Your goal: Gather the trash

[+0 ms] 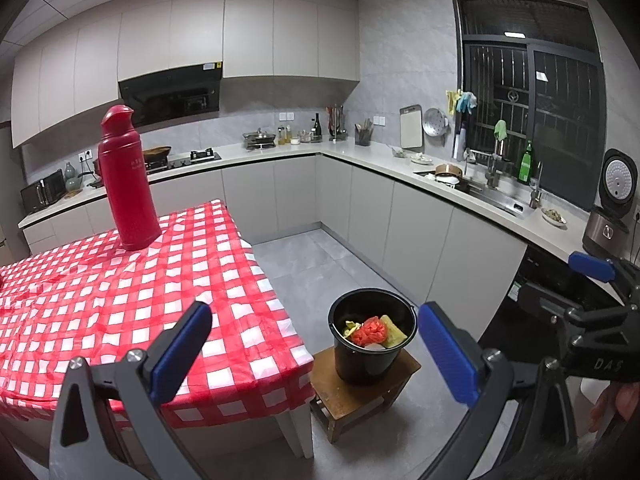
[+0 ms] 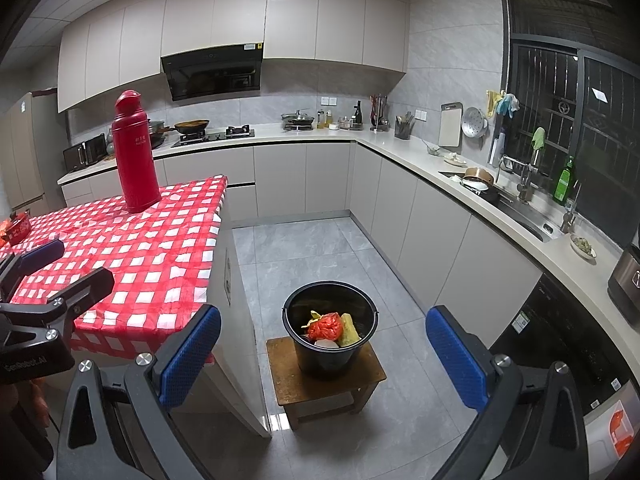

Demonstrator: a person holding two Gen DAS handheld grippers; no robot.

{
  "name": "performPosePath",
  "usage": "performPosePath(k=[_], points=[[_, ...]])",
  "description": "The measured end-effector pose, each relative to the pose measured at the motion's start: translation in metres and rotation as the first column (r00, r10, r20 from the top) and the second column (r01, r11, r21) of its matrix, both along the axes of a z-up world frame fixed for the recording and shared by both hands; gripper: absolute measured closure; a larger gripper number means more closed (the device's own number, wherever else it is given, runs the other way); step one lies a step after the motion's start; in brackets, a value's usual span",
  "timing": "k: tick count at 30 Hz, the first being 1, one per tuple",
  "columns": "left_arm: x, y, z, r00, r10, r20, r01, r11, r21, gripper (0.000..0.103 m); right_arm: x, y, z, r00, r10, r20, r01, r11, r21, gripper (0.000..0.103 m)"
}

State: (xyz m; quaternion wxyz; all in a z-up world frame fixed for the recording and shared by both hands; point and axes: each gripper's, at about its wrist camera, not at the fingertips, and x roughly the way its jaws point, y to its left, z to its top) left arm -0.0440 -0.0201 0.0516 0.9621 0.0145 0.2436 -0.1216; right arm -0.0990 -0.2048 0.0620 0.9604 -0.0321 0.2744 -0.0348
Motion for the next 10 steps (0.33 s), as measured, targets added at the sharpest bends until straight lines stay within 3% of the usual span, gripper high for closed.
performPosePath(k=[10], points=[[0.0005,0.0,-0.0022,1.0,-0.008,-0.016,0.007,1.0,-0.013,0.0,0.0008,-0.0006,-0.0006,1.0,0.0,0.0,0.0,1.0,0.001,0.0]])
